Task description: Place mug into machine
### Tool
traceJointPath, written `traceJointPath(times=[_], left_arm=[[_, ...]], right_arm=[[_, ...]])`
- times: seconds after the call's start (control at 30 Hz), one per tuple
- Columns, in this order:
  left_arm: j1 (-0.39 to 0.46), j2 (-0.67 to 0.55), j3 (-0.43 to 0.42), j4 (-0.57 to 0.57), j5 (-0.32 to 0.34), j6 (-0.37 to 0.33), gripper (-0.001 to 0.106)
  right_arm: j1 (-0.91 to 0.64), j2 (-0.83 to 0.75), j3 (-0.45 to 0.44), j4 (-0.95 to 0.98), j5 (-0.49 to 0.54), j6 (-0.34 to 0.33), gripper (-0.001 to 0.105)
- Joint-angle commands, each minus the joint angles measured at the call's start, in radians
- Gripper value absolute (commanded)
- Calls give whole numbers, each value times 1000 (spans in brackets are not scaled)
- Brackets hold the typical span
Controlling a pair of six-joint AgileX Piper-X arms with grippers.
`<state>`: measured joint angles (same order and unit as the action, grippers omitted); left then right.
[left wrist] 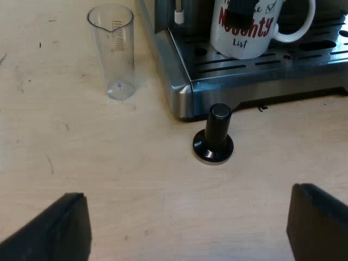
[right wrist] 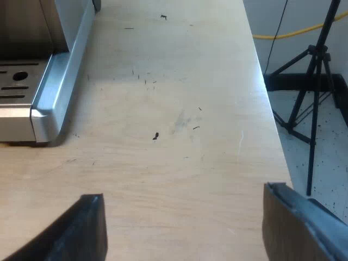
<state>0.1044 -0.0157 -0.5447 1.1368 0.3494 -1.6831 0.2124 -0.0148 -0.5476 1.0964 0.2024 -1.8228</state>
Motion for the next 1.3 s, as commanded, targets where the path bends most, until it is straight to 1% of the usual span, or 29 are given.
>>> traceJointPath(times=[0.03,0.33,0.57,0.7,1.3], left_arm=[[-2,-137,-2,-14,1,6,85],[-14,-137,-2,-14,3,6,85],[-87,-137,-2,-14,3,6,85],[-125,-137,-2,-14,3,6,85],[-129,-137,-2,-14,3,6,85]], right_arm=[[-3,-38,-2,-12,3,-15,62],[-31,-36,-2,-14,3,-15,62],[-108,-36,-2,-14,3,-15,62],[-115,-36,-2,-14,3,-15,62],[-115,-36,-2,-14,3,-15,62]])
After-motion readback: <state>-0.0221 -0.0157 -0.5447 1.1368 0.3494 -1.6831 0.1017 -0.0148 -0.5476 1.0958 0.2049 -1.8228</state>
